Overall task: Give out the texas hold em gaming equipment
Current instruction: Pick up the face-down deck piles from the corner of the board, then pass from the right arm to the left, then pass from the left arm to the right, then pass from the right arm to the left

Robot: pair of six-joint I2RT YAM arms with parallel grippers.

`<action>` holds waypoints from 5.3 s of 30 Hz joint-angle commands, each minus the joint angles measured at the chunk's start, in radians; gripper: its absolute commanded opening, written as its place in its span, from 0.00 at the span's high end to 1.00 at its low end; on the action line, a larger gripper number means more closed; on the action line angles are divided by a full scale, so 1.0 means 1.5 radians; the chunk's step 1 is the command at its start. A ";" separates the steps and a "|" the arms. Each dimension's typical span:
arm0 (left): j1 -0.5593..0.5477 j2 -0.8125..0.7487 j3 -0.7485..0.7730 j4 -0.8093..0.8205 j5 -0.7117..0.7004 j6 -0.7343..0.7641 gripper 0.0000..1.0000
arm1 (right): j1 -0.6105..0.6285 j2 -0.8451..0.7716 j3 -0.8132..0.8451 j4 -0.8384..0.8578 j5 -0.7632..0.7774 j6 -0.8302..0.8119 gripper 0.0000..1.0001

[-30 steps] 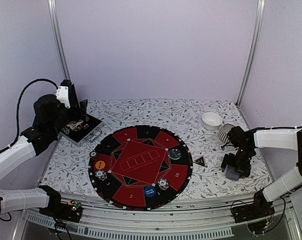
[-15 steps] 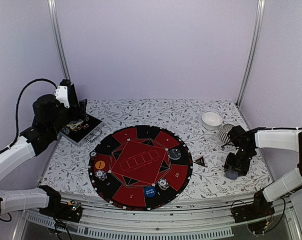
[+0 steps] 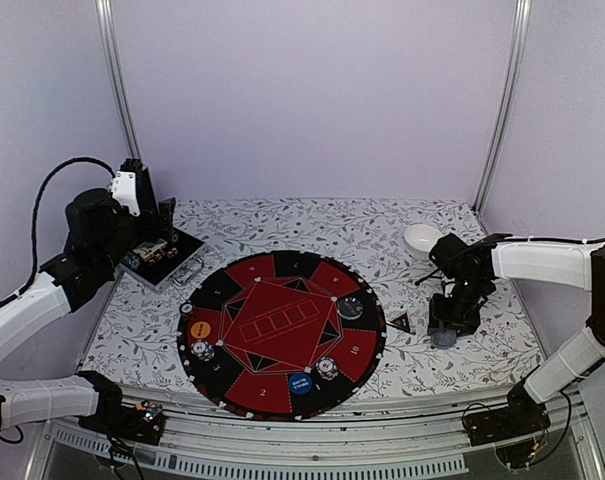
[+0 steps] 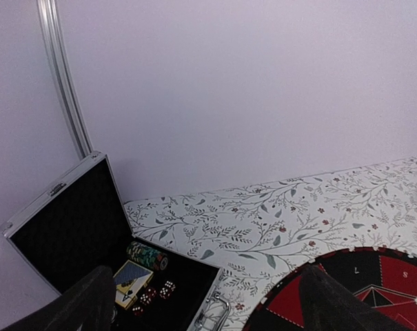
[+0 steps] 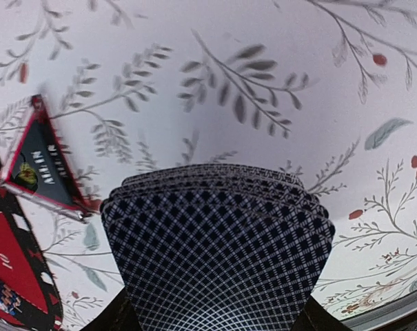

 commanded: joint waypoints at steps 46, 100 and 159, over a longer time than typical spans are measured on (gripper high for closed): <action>-0.223 0.198 -0.185 0.191 0.704 -0.425 0.32 | 0.519 0.340 0.622 0.040 -0.014 -0.474 0.61; -0.260 -0.053 -0.182 0.329 0.596 -0.368 1.00 | 0.370 0.109 0.272 0.724 -0.403 -0.198 0.38; -0.526 0.076 0.084 -0.241 0.053 0.554 0.02 | 0.364 0.154 0.450 0.363 -0.357 -0.240 0.98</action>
